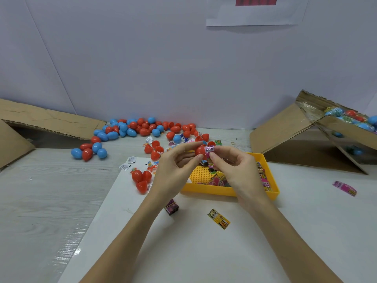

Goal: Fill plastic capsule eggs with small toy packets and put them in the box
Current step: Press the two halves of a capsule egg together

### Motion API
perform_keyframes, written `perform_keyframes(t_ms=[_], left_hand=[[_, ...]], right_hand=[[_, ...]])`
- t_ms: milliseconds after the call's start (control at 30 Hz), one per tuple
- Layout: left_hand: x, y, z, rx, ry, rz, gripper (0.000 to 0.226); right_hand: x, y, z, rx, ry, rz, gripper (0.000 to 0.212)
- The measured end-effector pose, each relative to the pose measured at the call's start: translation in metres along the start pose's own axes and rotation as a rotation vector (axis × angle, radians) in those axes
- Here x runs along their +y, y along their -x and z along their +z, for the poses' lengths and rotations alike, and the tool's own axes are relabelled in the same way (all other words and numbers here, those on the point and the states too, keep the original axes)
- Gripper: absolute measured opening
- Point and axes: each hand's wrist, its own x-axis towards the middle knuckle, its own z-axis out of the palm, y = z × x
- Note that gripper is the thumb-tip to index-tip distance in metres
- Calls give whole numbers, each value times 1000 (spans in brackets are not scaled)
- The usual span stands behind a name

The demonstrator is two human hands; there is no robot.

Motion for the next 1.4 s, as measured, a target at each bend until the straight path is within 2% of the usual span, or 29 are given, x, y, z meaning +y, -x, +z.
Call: perform_keyframes(t_ms=[200,367,433,533,700,833,867,967,1067,1400], left_hand=[[0,3,5,6,-84,131,51],[-3,1,5,17,-300,312,54],[-5,2,7,-10,-366,363,59],[-7,2,8,23,-342,364,59],[-12,3,8,24,-395,440,42],[-16,6,6,-14,-392,419,37],[-16,6,6,-13,-383,420,36],[-17,6,3,39,-391,470,34],[-19,6,4,78,-400,505,33],[-20,5,4,105,-351,513,29]], right_hand=[[-4,2,2,-12,-174,116,17],[-8,2,3,-124,-617,382,28],[-9,2,3,-150,-713,446,35],[-10,2,4,-166,-797,516,39],[-16,5,9,-201,-885,626,46],[-19,10,12,-248,-903,707,20],[-19,11,12,-252,-911,725,20],[-20,13,14,-243,-938,770,39],[-21,13,15,-238,-944,812,49],[-21,12,12,-223,-891,811,53]])
